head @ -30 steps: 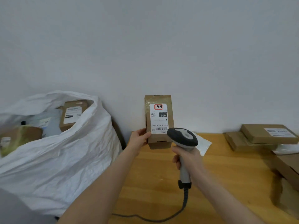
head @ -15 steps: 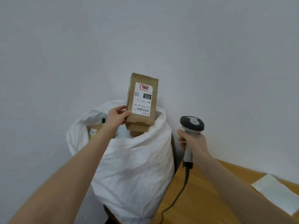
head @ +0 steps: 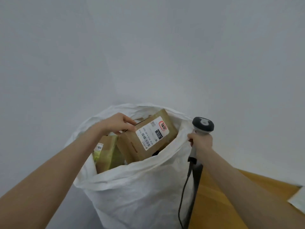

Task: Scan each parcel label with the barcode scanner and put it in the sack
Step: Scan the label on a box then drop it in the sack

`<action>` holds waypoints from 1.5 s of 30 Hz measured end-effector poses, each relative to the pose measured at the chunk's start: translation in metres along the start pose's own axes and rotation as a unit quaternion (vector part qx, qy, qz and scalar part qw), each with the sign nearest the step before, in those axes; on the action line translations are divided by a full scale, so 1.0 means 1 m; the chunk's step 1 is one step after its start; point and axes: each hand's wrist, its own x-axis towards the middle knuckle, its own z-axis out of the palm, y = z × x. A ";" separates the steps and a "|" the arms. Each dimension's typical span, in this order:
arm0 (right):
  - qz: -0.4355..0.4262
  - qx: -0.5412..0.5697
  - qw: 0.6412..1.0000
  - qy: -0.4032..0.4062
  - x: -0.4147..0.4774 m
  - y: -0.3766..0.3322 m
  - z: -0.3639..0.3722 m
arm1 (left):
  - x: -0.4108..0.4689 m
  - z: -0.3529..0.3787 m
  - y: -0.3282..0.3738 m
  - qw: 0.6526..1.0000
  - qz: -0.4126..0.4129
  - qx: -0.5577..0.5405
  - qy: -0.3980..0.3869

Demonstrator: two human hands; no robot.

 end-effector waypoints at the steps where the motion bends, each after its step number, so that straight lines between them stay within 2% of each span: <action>1: -0.010 0.023 1.000 -0.005 -0.003 -0.008 0.000 | 0.005 -0.002 0.003 0.999 0.000 0.039 -0.034; 3: -0.040 0.077 0.996 -0.034 -0.013 -0.028 0.002 | 0.018 0.003 0.012 0.994 0.003 0.066 -0.082; 6: -0.073 0.125 0.986 -0.082 -0.029 -0.057 0.007 | 0.044 0.041 0.021 0.994 0.007 0.049 -0.101; 9: -0.088 0.139 0.981 -0.099 -0.034 -0.067 0.003 | 0.064 0.093 0.006 0.998 0.014 0.036 -0.041; 12: -0.084 0.122 0.985 -0.085 -0.025 -0.062 -0.011 | 0.076 0.109 -0.006 0.989 0.039 0.140 -0.009; 14: -0.076 0.102 0.989 -0.069 -0.017 -0.054 -0.020 | 0.083 0.107 0.006 0.970 0.103 0.220 0.001; 16: -0.065 0.091 0.992 -0.059 -0.010 -0.044 -0.027 | 0.089 0.113 0.024 0.933 0.201 0.295 -0.049; 17: -0.061 0.082 0.993 -0.051 -0.006 -0.038 -0.029 | 0.092 0.120 0.029 0.911 0.218 0.340 -0.088; 19: -0.059 0.051 0.997 -0.029 0.002 -0.026 -0.035 | 0.098 0.132 0.025 0.898 0.165 0.386 -0.131; 22: -0.043 0.024 0.999 0.008 0.018 -0.005 -0.051 | 0.105 0.125 0.008 0.932 0.099 0.316 -0.150; 24: -0.020 0.015 0.999 0.025 0.024 0.015 -0.062 | 0.105 0.115 -0.006 0.943 0.062 0.290 -0.152; 27: -0.003 0.013 0.999 0.034 0.027 0.032 -0.071 | 0.098 0.113 -0.021 0.941 0.034 0.313 -0.127; 33: -0.023 0.050 0.998 0.014 0.018 0.017 -0.063 | 0.084 0.115 0.001 0.959 0.085 0.263 -0.068; 37: -0.019 0.088 0.996 0.016 0.010 0.010 -0.075 | 0.073 0.111 0.048 0.951 0.150 0.249 0.106; 39: -0.012 0.112 0.993 0.022 0.004 0.010 -0.087 | 0.070 0.115 0.077 0.942 0.190 0.229 0.157; 42: 0.001 0.137 0.990 0.033 -0.008 0.009 -0.110 | 0.066 0.133 0.128 0.934 0.247 0.201 0.163; 45: 0.015 0.167 0.984 0.059 -0.021 0.015 -0.141 | 0.062 0.169 0.178 0.921 0.309 0.194 0.136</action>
